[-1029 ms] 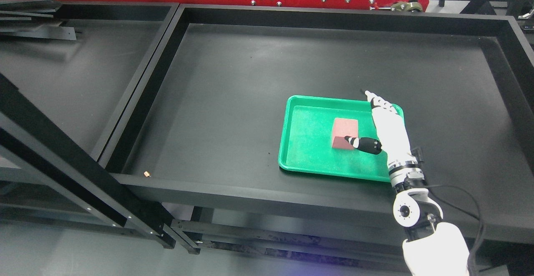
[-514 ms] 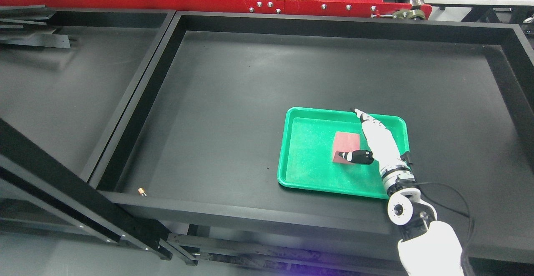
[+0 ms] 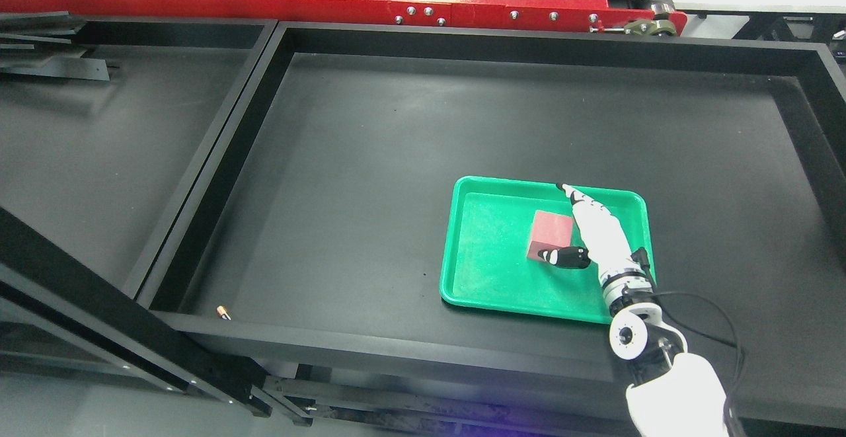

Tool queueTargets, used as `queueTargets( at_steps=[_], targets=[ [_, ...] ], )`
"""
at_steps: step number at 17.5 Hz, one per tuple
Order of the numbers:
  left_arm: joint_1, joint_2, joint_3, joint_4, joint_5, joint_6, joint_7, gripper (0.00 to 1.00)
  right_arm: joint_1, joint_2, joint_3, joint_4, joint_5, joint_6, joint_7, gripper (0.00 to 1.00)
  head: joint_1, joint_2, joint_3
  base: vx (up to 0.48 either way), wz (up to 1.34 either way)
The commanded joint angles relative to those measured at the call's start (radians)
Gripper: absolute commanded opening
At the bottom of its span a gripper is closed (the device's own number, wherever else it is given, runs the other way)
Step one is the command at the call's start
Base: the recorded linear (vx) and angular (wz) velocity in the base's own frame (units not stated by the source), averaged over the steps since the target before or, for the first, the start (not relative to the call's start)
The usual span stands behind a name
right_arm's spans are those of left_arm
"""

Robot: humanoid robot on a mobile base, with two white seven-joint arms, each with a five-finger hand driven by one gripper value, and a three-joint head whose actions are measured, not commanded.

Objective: Pick pink block from left shelf to tray
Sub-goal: 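Reach the right hand down around the pink cube on the green tray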

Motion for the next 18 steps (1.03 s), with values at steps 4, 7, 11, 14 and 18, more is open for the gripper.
queueTargets(
  at_steps=[4,7,11,14,18],
  targets=[
    [0.020,0.017,0.000,-0.017,0.000,0.000,0.000,1.00,0.007,-0.017,0.040,0.031,0.002,0.001,0.011,0.99,0.0000,0.000,0.000,0.000,0.00],
    [0.020,0.017,0.000,-0.017,0.000,0.000,0.000,1.00,0.006,-0.017,0.051,0.051,0.002,-0.001,0.011,0.99,0.0000,0.000,0.000,0.000,0.00],
    [0.020,0.017,0.000,-0.017,0.000,0.000,0.000,1.00,0.001,-0.017,0.051,0.065,0.002,0.001,0.012,0.83,0.0000,0.000,0.000,0.000,0.00],
    [0.020,0.017,0.000,-0.017,0.000,0.000,0.000,1.00,0.000,-0.017,0.049,0.066,0.001,0.002,0.011,0.56,0.0000,0.000,0.000,0.000,0.00],
    [0.020,0.017,0.000,-0.017,0.000,0.000,0.000,1.00,-0.003,-0.017,0.040,0.066,-0.001,-0.007,-0.003,0.21,0.0000,0.000,0.000,0.000,0.00]
  ],
)
